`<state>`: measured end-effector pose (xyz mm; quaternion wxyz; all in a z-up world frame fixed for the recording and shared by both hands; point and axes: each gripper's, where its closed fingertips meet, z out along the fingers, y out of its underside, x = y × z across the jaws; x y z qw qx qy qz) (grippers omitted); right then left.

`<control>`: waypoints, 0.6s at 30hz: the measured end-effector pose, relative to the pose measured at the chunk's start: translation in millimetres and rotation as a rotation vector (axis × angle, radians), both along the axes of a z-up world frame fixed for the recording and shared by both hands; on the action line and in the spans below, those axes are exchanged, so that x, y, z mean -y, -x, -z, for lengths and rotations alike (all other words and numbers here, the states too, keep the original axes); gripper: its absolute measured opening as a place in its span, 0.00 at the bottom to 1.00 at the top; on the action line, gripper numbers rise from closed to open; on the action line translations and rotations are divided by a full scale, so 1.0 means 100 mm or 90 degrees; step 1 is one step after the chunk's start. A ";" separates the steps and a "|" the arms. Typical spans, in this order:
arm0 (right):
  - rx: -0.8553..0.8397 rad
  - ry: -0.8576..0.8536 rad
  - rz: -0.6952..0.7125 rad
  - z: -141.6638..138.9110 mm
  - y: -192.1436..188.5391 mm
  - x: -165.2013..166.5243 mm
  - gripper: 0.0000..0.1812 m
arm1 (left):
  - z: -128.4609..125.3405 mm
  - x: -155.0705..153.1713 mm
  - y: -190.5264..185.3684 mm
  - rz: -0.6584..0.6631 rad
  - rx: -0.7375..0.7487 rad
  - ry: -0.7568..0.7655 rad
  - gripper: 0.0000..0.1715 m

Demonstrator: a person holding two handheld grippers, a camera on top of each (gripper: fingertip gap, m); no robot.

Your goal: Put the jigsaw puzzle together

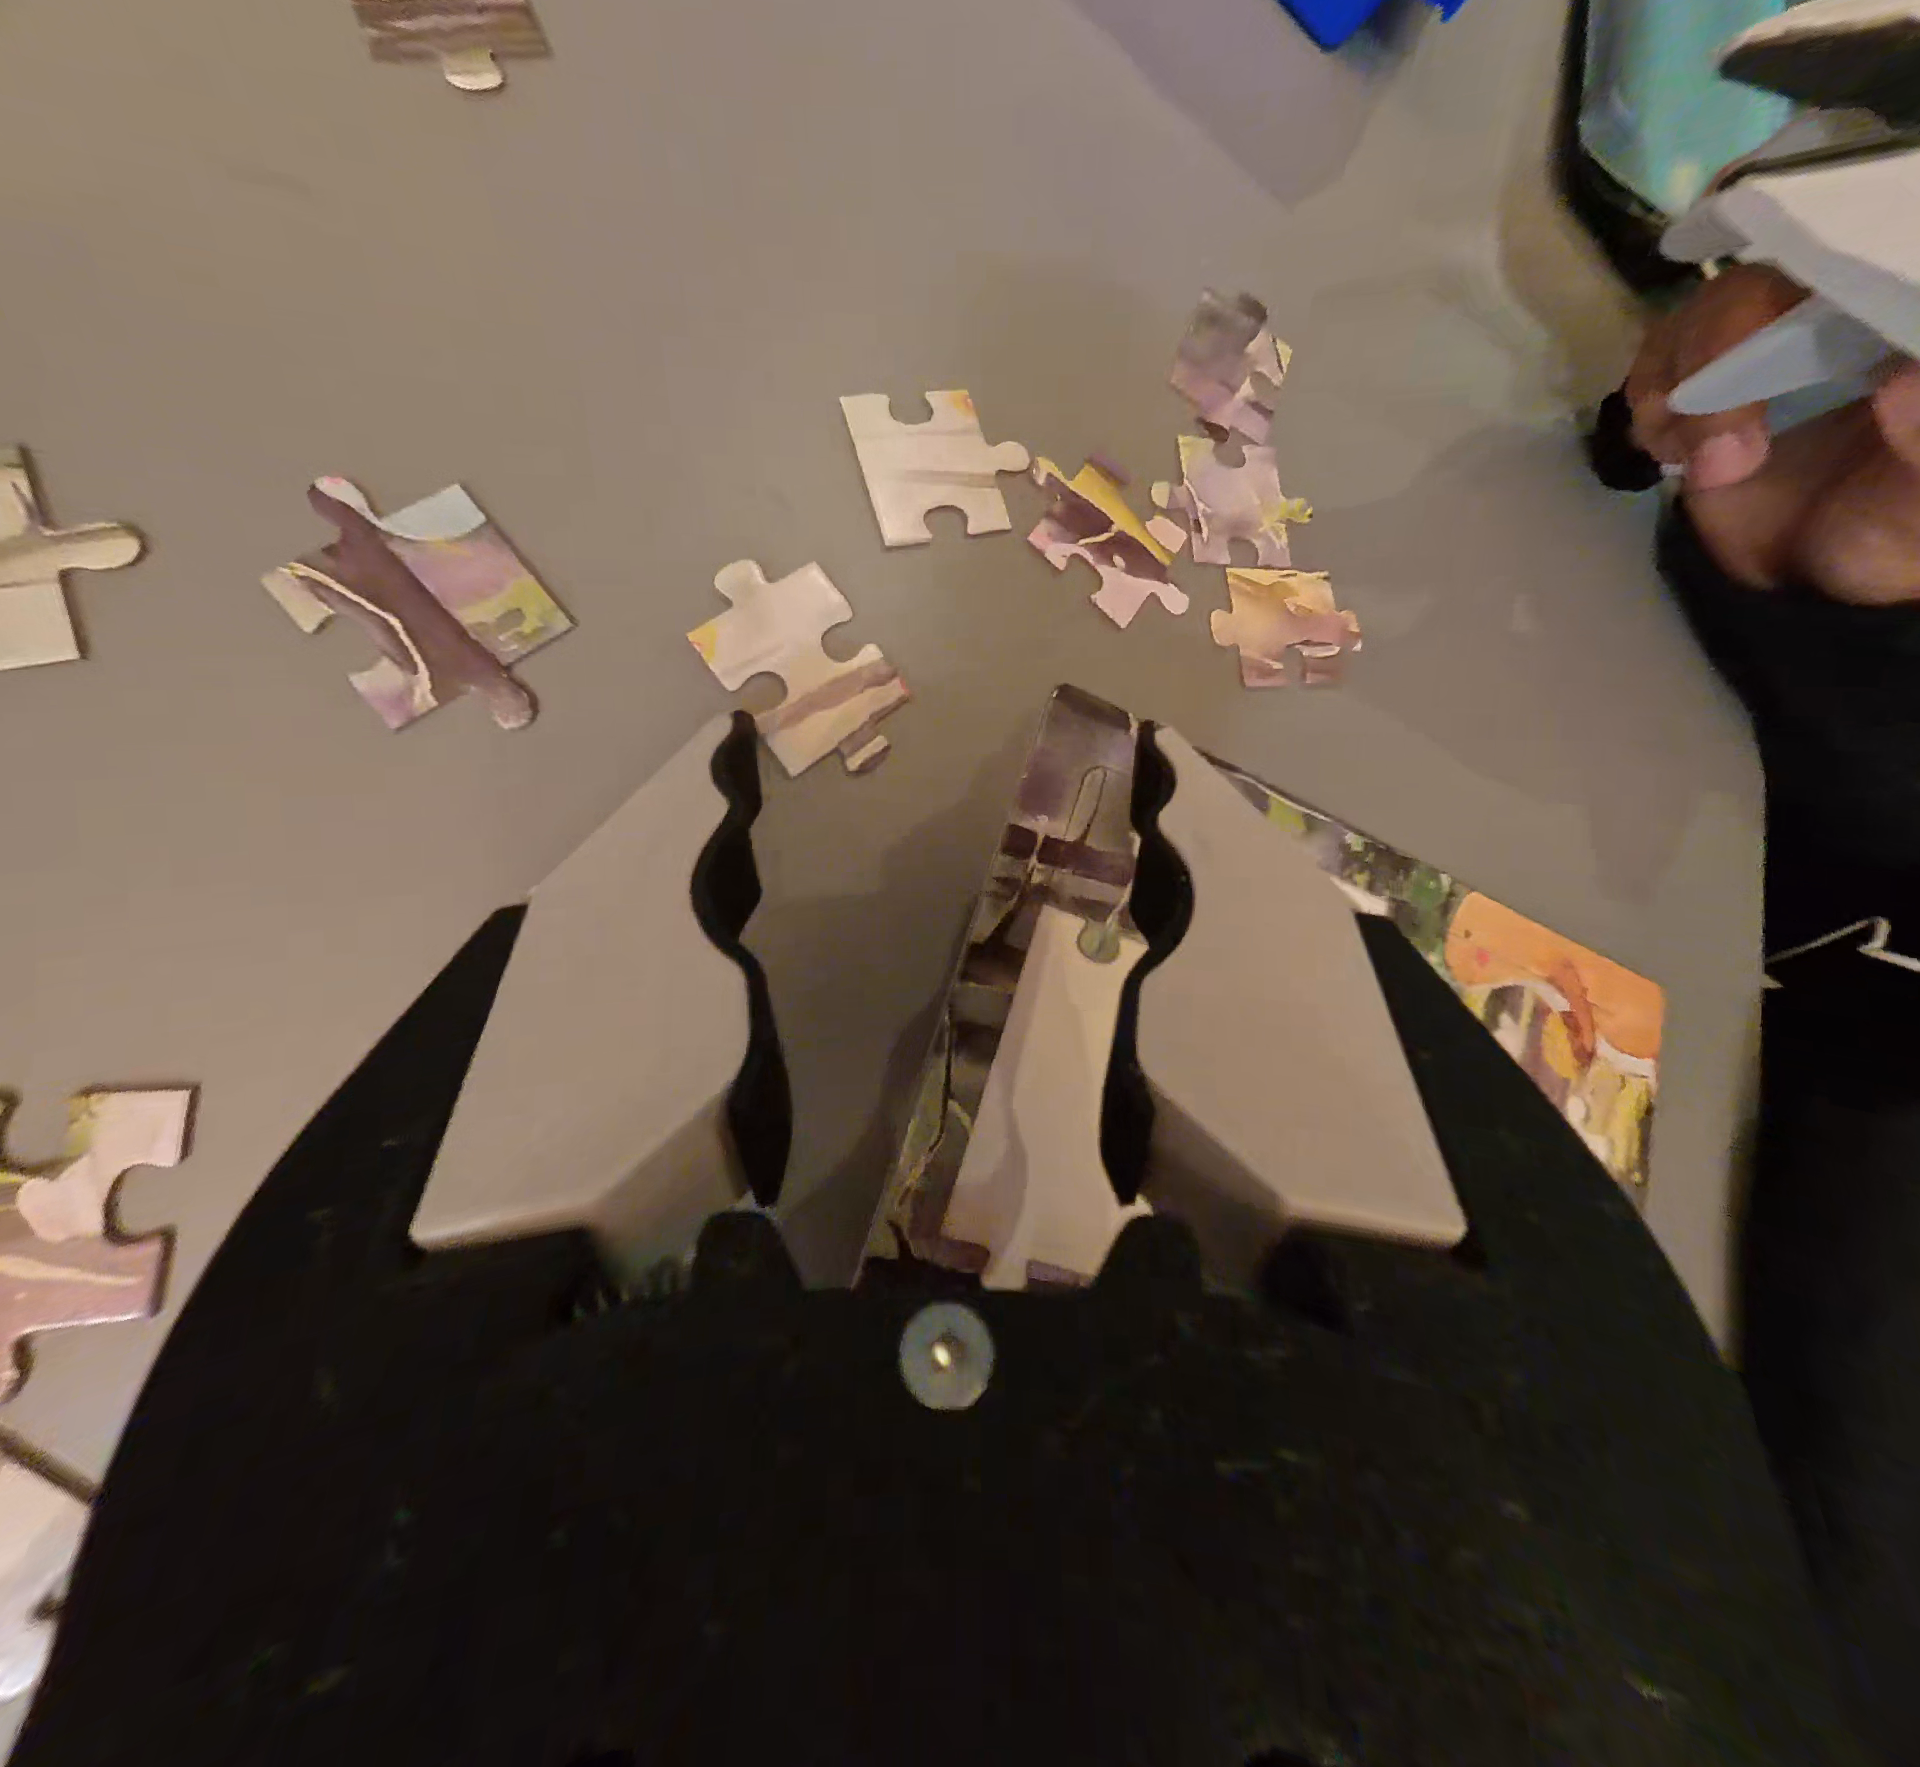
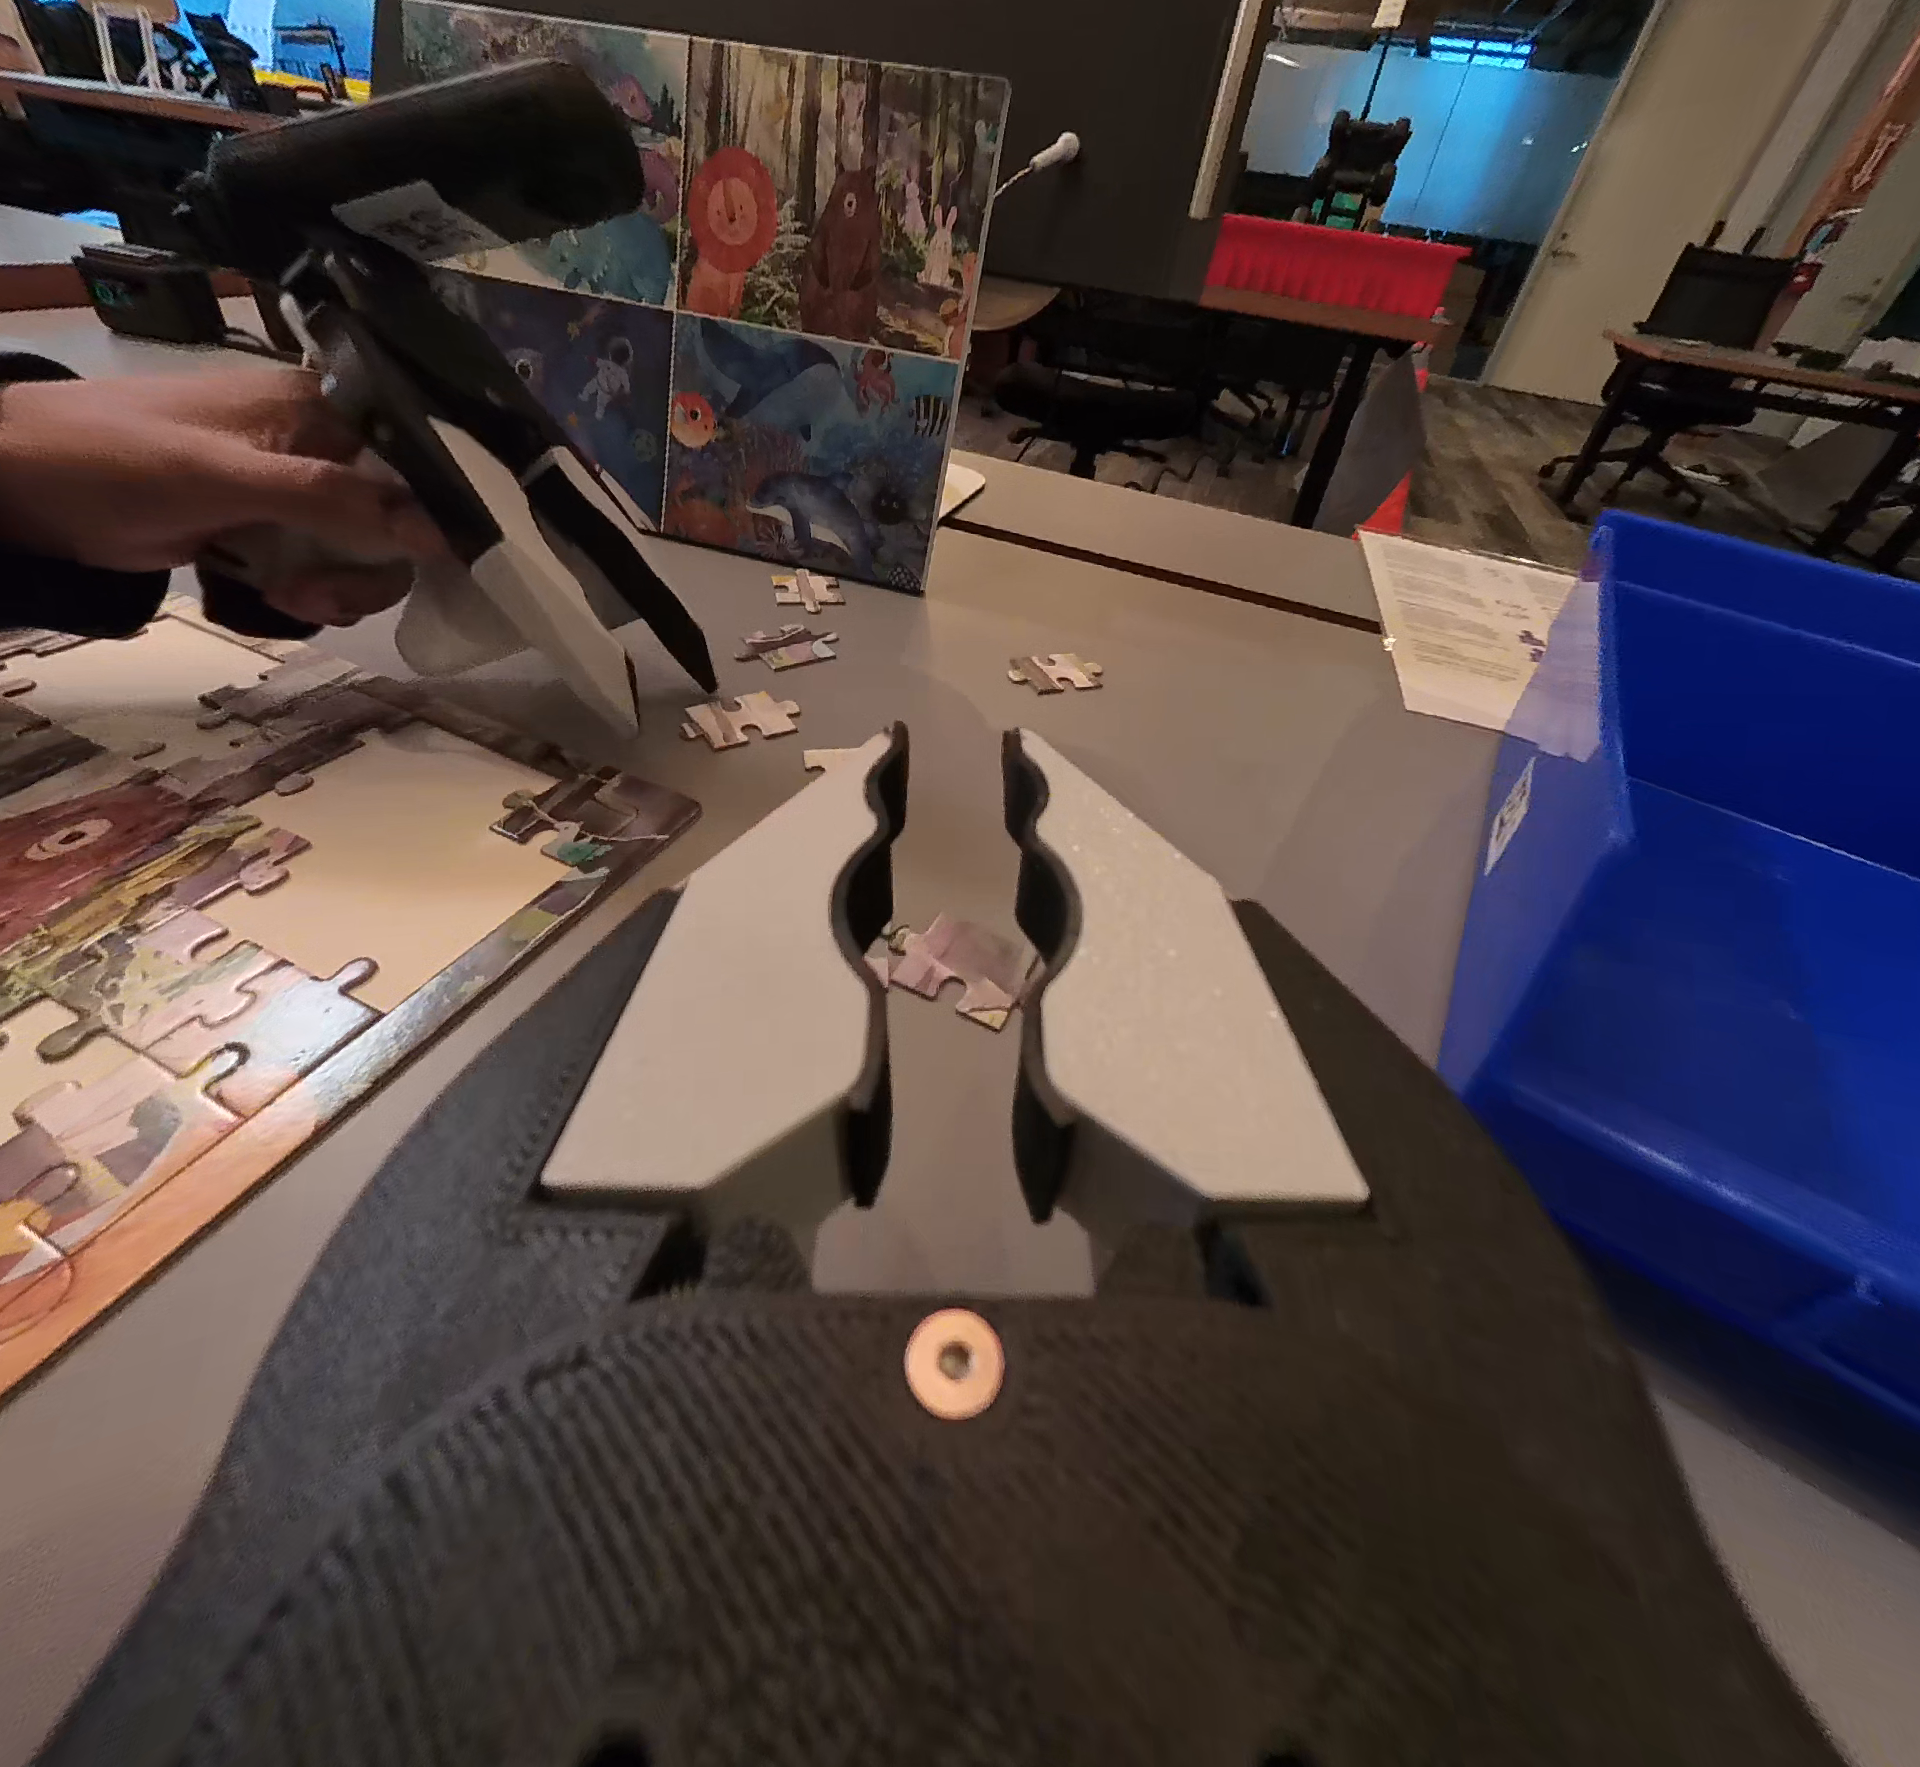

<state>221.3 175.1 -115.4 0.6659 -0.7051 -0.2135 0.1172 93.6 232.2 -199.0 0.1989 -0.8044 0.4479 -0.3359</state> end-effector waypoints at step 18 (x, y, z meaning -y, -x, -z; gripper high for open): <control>-0.004 0.008 -0.006 0.01 0.00 0.00 0.09 | -0.05 -0.32 -0.05 0.159 -0.046 -0.173 0.34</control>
